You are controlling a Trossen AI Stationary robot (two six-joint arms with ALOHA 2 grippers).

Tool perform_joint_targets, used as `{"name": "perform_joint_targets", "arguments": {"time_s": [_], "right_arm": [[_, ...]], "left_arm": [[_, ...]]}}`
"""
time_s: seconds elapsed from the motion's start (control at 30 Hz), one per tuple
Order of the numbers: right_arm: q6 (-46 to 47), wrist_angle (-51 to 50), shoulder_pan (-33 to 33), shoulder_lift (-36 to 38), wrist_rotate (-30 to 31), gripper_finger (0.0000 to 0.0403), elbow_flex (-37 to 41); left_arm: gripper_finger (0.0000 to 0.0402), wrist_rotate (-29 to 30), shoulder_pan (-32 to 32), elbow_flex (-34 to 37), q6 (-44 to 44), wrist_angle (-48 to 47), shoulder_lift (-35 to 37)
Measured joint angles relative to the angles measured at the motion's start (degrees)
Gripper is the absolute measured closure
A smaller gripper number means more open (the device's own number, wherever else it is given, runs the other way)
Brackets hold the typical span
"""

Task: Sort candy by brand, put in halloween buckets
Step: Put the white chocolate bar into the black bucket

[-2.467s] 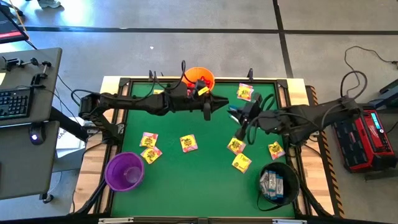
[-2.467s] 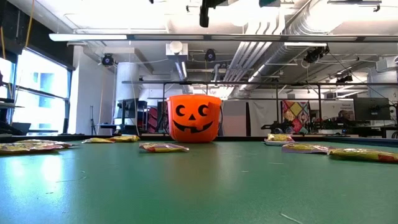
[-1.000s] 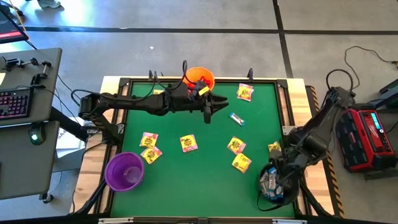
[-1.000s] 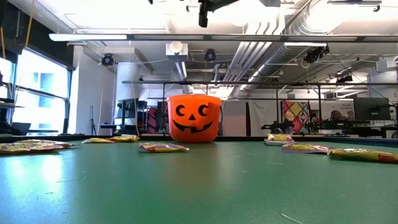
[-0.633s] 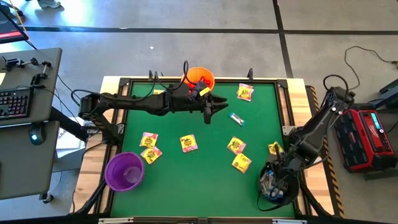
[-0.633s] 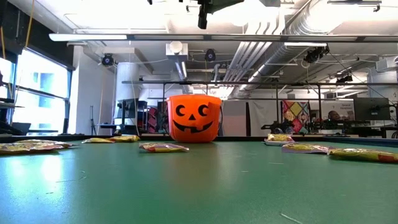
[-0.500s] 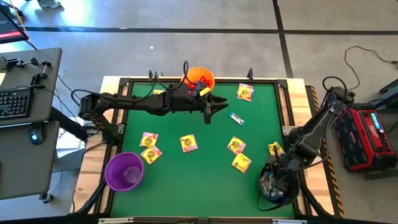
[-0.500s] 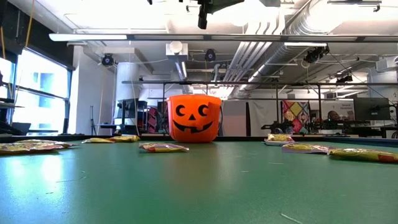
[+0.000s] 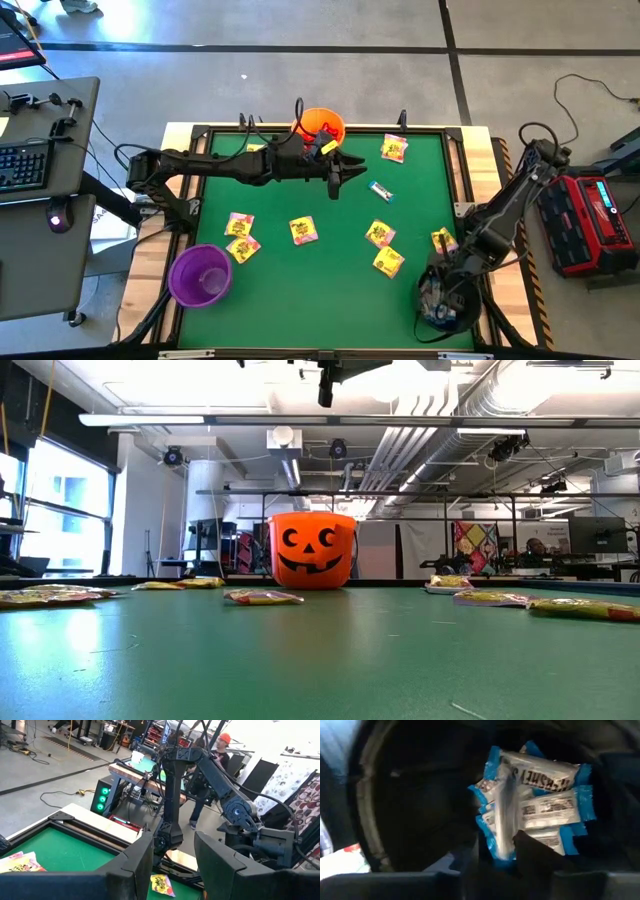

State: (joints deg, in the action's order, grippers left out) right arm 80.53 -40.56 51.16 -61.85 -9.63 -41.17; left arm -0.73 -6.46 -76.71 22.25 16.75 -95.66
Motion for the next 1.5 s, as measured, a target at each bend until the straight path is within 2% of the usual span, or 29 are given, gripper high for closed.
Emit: {"name": "perform_joint_targets", "arguments": {"time_s": [0.23,0.4,0.63,0.77,0.87,0.97,1.1,1.23,1.37,1.5], "right_arm": [[-7.94,-2.25,0.00,-0.02,0.25,0.0243,-8.11],[-11.39,-16.01,-0.02,-0.02,3.41,0.0242,-17.50],[-12.91,-36.08,-3.07,0.51,15.89,0.0242,-27.41],[-15.13,-37.53,-8.18,2.58,22.15,0.0242,-26.18],[-19.51,-34.59,-13.57,4.68,23.38,0.0249,-22.56],[-24.49,-26.95,-19.51,7.48,23.16,0.0268,-16.83],[-33.03,-13.45,-27.94,10.38,20.68,0.0300,-8.35],[-38.03,-5.60,-36.75,10.26,18.08,0.0324,-1.80],[-40.91,1.30,-45.26,7.98,17.36,0.0323,2.78],[-46.25,7.19,-52.20,3.48,17.05,0.0291,4.29]], "left_arm": [[0.0266,0.00,-0.28,0.00,-0.10,-0.19,0.00],[0.0266,0.00,-0.31,0.00,-0.48,-0.26,0.00],[0.0266,0.02,-0.31,0.00,-0.01,-0.23,0.00],[0.0266,0.04,-0.31,0.00,-0.01,-0.24,0.00],[0.0270,0.05,-0.31,0.00,-0.83,-0.32,0.00],[0.0281,0.20,-0.31,0.00,-2.24,-0.55,0.00],[0.0301,0.20,-0.31,0.00,-2.43,-0.82,-0.02],[0.0319,0.20,-0.31,0.00,-2.41,-1.16,-0.02],[0.0330,0.20,-0.31,0.00,-2.39,-1.39,-0.02],[0.0332,0.20,-0.31,0.00,-2.39,-2.59,-0.07]]}}
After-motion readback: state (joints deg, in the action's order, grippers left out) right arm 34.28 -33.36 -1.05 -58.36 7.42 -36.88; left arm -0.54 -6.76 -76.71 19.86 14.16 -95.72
